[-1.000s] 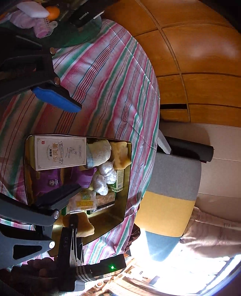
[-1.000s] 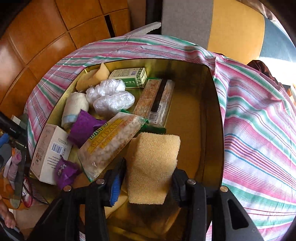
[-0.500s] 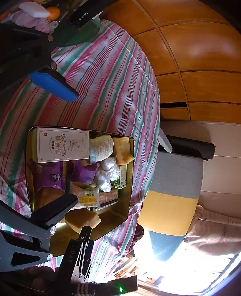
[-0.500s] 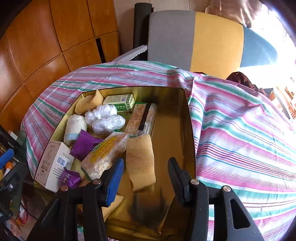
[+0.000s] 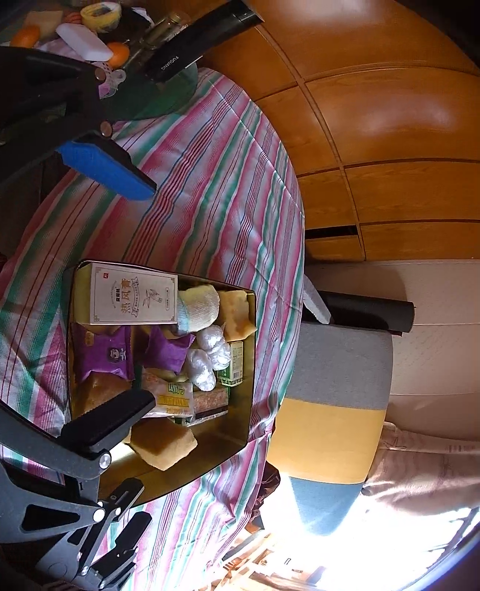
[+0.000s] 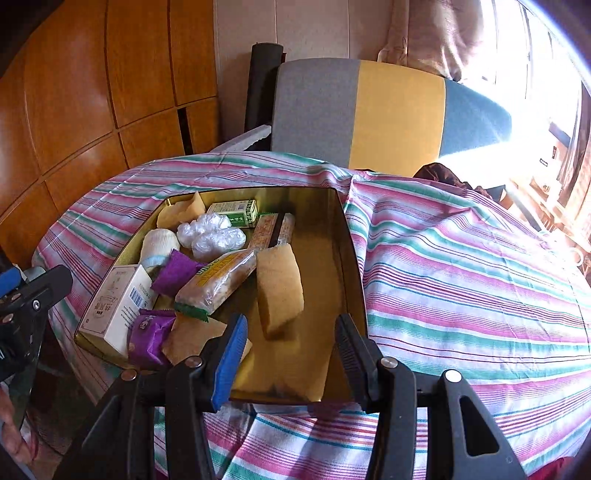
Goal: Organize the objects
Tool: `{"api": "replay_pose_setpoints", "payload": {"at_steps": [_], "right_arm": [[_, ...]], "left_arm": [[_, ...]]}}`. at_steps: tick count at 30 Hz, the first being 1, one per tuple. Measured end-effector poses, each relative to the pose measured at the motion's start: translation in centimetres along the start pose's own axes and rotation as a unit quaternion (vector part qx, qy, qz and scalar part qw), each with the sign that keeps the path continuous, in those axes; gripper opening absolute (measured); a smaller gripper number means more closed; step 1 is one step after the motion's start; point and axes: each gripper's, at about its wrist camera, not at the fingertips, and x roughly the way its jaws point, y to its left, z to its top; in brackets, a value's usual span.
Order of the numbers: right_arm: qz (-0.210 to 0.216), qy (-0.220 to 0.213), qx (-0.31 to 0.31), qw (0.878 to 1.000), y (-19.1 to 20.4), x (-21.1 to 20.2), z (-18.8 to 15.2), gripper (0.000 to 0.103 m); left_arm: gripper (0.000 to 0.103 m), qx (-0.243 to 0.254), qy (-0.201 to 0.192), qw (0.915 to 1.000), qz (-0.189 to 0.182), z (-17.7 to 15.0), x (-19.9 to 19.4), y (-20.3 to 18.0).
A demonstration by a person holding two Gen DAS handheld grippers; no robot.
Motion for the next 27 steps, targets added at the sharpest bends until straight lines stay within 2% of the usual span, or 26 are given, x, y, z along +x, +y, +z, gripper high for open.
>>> {"api": "replay_pose_setpoints", "payload": {"at_steps": [9,27], "right_arm": [[-0.011,-0.020,0.015,1.000,-0.6,-1.3,-0.1,0.050],[-0.011,-0.017,0.002,1.000,0.5,-1.1,0.1,0.050]], "left_arm": [[0.103,-0.003,-0.002,1.0000,0.004,-0.5,-0.9,-0.1],[0.103,-0.016,-0.001,0.9999,0.004,-0.4,-0.8,0.5]]}}
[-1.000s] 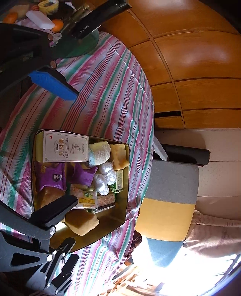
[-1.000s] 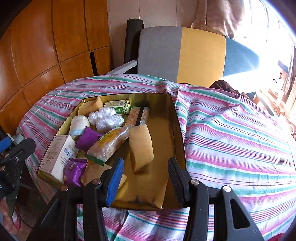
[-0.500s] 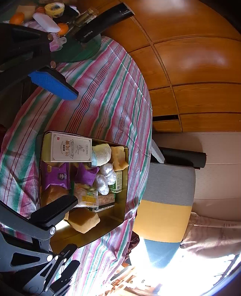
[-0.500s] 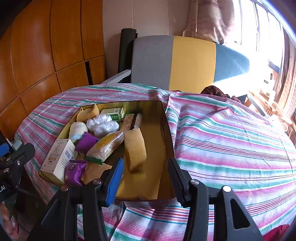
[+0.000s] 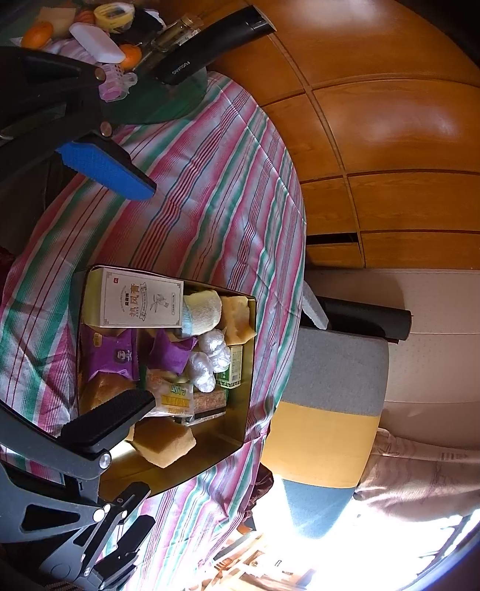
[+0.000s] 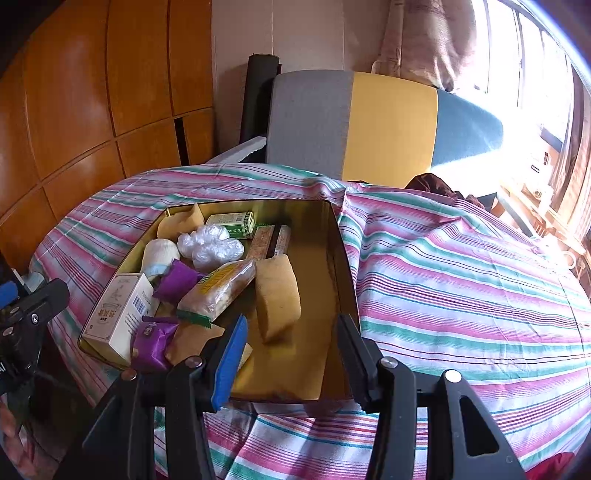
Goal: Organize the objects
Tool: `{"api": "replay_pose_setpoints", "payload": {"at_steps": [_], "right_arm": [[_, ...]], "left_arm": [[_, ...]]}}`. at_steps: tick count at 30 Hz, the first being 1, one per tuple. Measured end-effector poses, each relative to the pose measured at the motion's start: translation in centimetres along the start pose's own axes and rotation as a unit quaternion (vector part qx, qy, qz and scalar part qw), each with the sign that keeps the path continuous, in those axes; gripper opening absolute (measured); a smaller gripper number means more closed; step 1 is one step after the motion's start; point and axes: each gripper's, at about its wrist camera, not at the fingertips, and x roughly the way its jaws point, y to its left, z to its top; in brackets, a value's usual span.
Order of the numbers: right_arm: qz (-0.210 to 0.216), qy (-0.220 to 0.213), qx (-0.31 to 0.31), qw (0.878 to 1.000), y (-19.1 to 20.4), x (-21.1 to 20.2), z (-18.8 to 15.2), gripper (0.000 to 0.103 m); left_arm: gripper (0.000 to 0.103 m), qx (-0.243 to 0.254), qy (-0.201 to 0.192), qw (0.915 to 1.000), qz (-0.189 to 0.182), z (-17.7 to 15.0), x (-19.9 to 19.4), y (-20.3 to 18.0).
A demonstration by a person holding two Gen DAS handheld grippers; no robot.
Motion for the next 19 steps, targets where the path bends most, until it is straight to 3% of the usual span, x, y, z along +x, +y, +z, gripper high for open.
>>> {"api": "replay_pose_setpoints", "payload": {"at_steps": [19], "right_arm": [[0.006,0.006,-0.006,1.000,0.62,0.73,-0.10,0.050]], "left_arm": [[0.103,0.002,0.003,0.9999,0.016,-0.26,0.66,0.45]]}}
